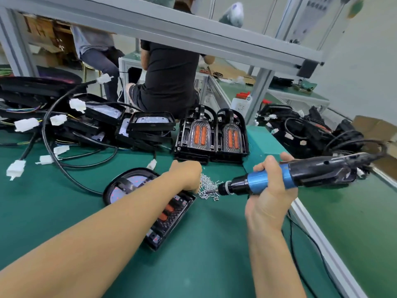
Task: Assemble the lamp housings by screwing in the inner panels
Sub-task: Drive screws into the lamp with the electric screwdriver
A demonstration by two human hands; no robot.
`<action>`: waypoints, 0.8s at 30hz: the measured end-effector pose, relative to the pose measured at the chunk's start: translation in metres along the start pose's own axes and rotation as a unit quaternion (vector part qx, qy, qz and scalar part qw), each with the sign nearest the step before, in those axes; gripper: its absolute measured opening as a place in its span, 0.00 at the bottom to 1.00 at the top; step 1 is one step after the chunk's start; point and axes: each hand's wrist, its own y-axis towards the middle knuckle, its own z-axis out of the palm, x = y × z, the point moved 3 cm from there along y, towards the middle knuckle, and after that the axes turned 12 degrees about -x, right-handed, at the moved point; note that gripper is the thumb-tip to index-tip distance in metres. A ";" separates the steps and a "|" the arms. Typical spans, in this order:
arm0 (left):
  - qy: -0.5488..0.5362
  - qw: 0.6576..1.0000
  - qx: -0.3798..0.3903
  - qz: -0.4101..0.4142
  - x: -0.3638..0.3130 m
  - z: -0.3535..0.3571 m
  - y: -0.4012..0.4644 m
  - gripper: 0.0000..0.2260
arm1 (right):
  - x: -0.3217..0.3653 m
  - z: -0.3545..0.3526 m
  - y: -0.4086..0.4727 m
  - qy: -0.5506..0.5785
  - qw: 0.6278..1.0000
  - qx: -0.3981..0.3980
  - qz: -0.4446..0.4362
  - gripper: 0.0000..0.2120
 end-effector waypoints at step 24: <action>-0.334 0.940 0.018 -0.064 0.016 -0.013 -0.009 0.10 | -0.022 -0.001 0.014 0.011 0.999 -0.024 0.027 0.13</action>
